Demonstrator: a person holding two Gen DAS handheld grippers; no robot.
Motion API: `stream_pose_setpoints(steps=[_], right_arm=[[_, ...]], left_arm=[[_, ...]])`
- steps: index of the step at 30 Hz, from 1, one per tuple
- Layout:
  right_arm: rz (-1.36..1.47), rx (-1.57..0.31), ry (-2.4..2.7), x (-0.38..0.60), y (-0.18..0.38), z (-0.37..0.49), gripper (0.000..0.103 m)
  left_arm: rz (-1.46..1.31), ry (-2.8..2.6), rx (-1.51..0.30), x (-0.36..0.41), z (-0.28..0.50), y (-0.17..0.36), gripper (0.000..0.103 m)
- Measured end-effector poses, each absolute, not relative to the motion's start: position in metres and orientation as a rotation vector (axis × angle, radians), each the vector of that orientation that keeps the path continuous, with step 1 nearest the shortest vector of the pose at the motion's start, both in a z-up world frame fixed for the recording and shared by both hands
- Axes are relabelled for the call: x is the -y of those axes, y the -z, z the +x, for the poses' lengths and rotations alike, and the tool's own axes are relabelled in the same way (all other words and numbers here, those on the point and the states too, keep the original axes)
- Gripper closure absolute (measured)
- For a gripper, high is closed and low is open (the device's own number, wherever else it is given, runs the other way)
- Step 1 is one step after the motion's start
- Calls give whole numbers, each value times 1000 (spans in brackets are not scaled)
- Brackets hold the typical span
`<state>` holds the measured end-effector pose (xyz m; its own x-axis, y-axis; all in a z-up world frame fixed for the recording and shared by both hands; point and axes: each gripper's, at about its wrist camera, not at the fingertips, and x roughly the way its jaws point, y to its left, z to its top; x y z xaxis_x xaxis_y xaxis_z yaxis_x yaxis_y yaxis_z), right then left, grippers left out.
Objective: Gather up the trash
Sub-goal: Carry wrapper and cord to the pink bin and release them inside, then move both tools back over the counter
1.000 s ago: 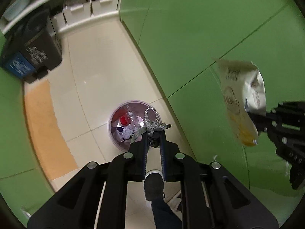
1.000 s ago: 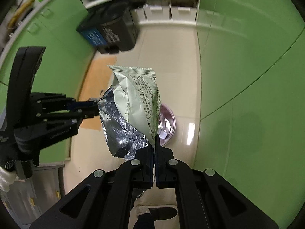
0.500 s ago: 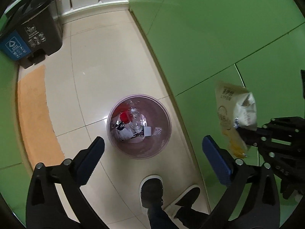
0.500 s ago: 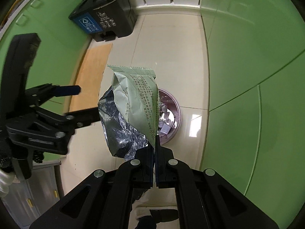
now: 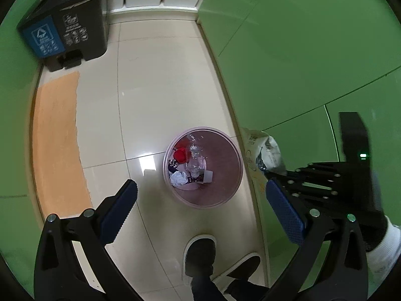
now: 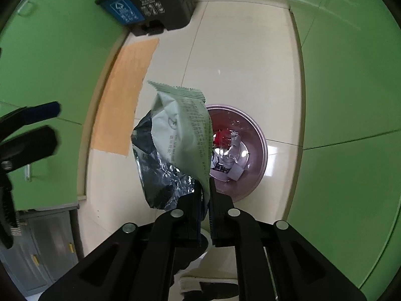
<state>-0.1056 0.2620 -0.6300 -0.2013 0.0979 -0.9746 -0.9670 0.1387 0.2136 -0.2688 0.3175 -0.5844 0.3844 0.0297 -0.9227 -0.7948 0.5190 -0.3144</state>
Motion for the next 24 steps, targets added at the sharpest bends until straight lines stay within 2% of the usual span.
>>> stream_pose_setpoints(steps=[1, 3, 5, 6, 8, 16, 21, 24], right_arm=[[-935, -1361, -1284, -262, 632, -107, 82], [-929, -1354, -1273, -263, 636, -107, 37], [-910, -1347, -1269, -259, 634, -106, 15], [-908, -1348, -1268, -259, 634, -105, 11], [-914, -1360, -1245, -258, 635, -104, 6], [-895, -1355, -1204, -255, 611, -98, 6], [-861, -1343, -1192, -244, 555, -97, 6], [-835, -1318, -1193, -236, 500, -99, 6]], left_arm=[[-886, -625, -1050, -318, -271, 587, 3], [-894, -628, -1045, -316, -275, 588, 3], [-902, -632, -1041, -315, -277, 589, 3], [-903, -632, -1040, -315, -278, 589, 3], [-903, -632, -1037, -314, -278, 587, 3], [-885, -632, -1030, -306, -275, 562, 3], [-877, -632, -1018, -298, -274, 513, 3], [-860, -633, -1002, -292, -275, 464, 3]])
